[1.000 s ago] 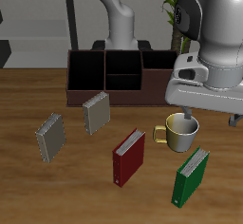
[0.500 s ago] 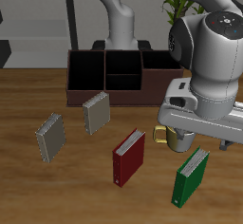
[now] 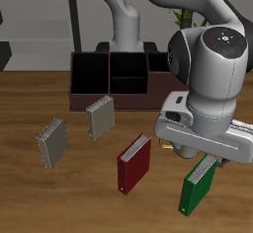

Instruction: Place the green book into the back desk caddy's right compartment

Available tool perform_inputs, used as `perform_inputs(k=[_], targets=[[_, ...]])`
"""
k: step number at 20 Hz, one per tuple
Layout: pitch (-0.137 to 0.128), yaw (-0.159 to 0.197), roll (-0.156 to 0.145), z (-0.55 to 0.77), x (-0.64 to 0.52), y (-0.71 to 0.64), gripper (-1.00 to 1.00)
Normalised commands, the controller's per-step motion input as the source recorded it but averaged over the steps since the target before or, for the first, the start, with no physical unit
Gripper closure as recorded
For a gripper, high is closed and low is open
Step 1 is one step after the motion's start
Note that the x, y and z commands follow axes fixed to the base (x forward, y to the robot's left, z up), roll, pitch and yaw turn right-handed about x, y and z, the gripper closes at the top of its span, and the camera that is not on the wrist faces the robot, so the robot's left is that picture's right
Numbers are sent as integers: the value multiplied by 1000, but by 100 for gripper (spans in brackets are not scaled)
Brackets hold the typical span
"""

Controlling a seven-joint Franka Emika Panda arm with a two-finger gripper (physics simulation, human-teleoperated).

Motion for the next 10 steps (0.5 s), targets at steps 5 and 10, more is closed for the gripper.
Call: perform_inputs(k=[5,10], targets=[[-61,-18,-22,-116,-136,-191,-100],[-46,-26,-16,-82,-112,-58,-100]])
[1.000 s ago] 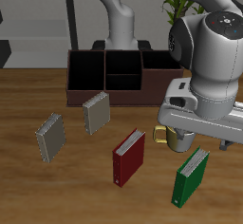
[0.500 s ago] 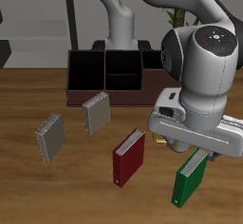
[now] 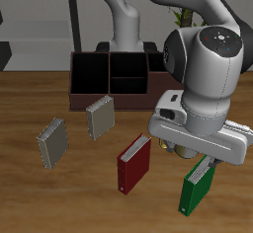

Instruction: Place the green book into the back desk caddy's right compartment

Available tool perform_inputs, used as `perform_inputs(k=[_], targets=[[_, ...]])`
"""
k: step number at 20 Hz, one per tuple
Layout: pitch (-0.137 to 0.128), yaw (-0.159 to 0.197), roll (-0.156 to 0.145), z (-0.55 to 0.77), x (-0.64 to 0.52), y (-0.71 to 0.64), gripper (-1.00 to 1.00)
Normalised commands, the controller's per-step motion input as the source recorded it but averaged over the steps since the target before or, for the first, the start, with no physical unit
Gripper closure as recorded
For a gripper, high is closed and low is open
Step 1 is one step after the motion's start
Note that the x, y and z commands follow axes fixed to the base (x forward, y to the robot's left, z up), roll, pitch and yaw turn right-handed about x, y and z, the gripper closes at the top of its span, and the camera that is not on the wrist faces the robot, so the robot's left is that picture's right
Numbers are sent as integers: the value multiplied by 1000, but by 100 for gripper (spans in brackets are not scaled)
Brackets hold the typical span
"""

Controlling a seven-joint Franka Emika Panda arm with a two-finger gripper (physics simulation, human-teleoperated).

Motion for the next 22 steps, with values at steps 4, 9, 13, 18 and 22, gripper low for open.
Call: perform_inputs(k=[4,9,13,18,22], targets=[[-24,-34,0,-175,-64,64,-100],[-11,5,11,-247,-80,156,-100],[9,0,3,-204,-38,46,-100],[4,4,-7,-130,13,-4,-100],[-15,-12,2,-146,-26,12,-100]])
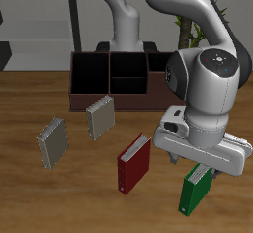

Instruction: Place the green book into the back desk caddy's right compartment

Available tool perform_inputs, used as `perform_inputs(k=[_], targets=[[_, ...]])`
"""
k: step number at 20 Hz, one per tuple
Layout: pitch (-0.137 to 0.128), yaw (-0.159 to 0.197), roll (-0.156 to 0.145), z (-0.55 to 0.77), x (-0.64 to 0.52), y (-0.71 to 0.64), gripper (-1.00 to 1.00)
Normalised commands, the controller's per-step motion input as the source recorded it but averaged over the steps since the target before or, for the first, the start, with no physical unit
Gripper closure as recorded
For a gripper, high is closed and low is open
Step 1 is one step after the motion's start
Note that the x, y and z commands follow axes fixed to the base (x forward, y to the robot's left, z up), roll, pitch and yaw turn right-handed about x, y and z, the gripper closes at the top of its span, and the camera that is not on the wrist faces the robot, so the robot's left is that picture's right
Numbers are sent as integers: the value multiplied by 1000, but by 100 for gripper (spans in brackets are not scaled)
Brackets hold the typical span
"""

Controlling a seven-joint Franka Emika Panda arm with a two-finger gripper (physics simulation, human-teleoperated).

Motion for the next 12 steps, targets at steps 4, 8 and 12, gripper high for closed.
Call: perform_inputs(k=[4,8,12], targets=[[-3,1,9,-208,-44,87,-100],[3,-28,-18,-173,5,-21,-100],[22,-15,-20,-242,16,-41,-100]])
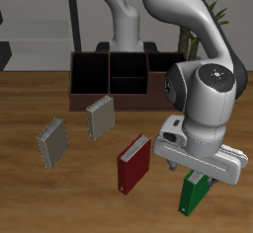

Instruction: Place the green book into the back desk caddy's right compartment

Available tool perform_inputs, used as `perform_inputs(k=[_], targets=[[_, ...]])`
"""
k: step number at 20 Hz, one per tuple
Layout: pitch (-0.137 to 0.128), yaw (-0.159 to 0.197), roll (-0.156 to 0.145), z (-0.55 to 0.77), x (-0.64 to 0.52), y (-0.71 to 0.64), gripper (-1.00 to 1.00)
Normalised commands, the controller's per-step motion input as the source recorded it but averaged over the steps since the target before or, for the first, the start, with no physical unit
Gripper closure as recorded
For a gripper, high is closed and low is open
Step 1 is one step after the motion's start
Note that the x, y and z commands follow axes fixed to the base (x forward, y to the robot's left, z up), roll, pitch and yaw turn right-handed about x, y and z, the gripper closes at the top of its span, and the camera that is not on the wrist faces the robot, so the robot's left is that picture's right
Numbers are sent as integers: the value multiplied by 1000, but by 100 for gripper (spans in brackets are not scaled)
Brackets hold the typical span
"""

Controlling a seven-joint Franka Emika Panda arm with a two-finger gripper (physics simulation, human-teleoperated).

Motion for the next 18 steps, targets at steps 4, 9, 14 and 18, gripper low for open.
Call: perform_inputs(k=[4,9,14,18], targets=[[75,-29,-40,-342,85,-104,-100],[21,-8,3,-179,35,9,100],[-6,8,22,36,-37,118,100],[-21,7,21,162,-48,107,100]])
